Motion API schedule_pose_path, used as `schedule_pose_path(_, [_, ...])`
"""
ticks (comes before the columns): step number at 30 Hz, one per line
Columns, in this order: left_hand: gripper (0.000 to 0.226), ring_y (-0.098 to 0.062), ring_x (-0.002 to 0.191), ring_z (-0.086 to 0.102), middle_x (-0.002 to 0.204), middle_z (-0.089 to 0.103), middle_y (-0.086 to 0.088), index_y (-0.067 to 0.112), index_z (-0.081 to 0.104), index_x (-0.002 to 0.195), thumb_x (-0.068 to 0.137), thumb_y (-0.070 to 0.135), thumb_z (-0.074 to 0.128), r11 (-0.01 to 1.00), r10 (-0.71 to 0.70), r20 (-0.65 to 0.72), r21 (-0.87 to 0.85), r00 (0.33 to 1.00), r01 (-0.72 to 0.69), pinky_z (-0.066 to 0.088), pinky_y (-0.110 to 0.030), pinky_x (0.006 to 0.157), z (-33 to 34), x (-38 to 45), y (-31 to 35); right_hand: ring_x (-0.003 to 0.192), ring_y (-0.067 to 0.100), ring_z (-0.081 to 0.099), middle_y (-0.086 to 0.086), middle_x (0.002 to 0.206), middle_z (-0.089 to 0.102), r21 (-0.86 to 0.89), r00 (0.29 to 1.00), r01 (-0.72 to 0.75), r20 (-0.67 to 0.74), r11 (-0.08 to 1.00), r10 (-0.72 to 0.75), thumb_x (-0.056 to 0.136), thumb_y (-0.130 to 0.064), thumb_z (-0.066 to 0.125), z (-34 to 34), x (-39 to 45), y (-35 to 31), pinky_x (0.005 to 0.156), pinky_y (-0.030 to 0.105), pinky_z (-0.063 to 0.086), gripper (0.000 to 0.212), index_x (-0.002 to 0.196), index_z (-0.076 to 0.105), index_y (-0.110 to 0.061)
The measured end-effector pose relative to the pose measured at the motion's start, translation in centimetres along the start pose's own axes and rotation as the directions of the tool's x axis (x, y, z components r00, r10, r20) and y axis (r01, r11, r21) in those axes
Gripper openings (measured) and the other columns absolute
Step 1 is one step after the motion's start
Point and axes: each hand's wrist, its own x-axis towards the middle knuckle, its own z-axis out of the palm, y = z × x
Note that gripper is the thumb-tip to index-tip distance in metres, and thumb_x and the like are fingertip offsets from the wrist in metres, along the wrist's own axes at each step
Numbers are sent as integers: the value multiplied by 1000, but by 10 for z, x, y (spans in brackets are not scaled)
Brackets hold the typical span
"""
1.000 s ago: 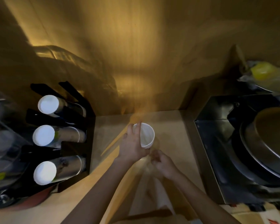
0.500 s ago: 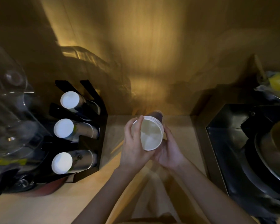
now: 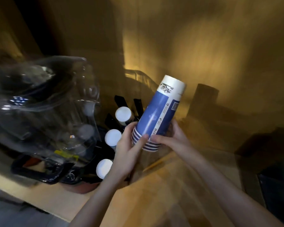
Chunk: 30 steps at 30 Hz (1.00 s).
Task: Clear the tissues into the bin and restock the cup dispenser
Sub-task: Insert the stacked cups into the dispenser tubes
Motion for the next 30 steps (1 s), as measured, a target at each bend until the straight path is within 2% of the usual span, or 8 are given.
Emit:
schedule_pose_path(3, [26,14,97,57,106,62,20,38,52,107,83,42,47,996,-57,-22,-73,998,55,43,-7,83,-27,27,7,99,-2,63,-17,106,67,-142,995,96,55,985,-89,56,-13,82,20,28,-19,75,10,49,69,112,48,-34])
schedule_pose_path(8, [53,-13,118,55,129,59,-1,29,52,121,77,58,44,990,-111,-107,-104,988,100,39,-42,108,-62,70,18,116,6,53,-6,129,56,-374,986,153,-9,915,-168,48,-36,87,51,77,-40,100,34,45,90,125,41,-29])
schedule_pose_path(11, [45,-15,121,53,132,56,0,35,47,122,80,51,41,991,-104,-82,-95,991,96,35,-46,110,-74,88,25,125,7,39,-2,143,44,-420,987,130,-35,898,-160,54,-27,87,63,102,-35,99,28,33,101,137,28,-28])
schedule_pose_path(16, [49,-6,117,54,125,60,12,44,45,122,75,56,46,999,-41,-96,-19,995,39,40,-40,106,-77,97,27,129,22,43,8,140,46,-477,986,148,4,866,-166,55,-20,88,66,122,-9,101,34,37,102,138,27,-18])
schedule_pose_path(18, [50,-2,113,55,118,60,18,36,47,123,76,52,51,998,-8,-137,54,991,16,43,-38,103,-77,98,30,126,20,43,7,139,47,-495,989,140,32,857,-143,56,-21,87,64,125,2,98,32,38,102,138,26,-20])
schedule_pose_path(21, [62,-8,118,52,128,55,5,28,41,132,75,44,61,984,66,-182,174,981,-34,43,-37,103,-77,100,29,123,19,46,0,132,49,-501,993,118,47,858,-109,56,-20,87,61,129,14,98,32,40,99,136,28,-26])
schedule_pose_path(26, [76,9,112,35,130,43,10,29,29,139,76,36,70,890,241,-167,431,956,-149,25,8,87,-70,106,22,117,11,45,-7,125,48,-502,994,71,108,862,-19,63,-18,82,54,132,27,93,27,39,90,135,28,-29])
schedule_pose_path(30, [62,-12,117,49,130,51,-1,22,46,132,76,29,72,843,161,-87,530,983,-91,28,-4,84,-63,110,3,110,7,47,-7,120,52,-500,994,-8,90,866,61,71,-25,77,48,129,37,87,21,39,74,134,36,-21])
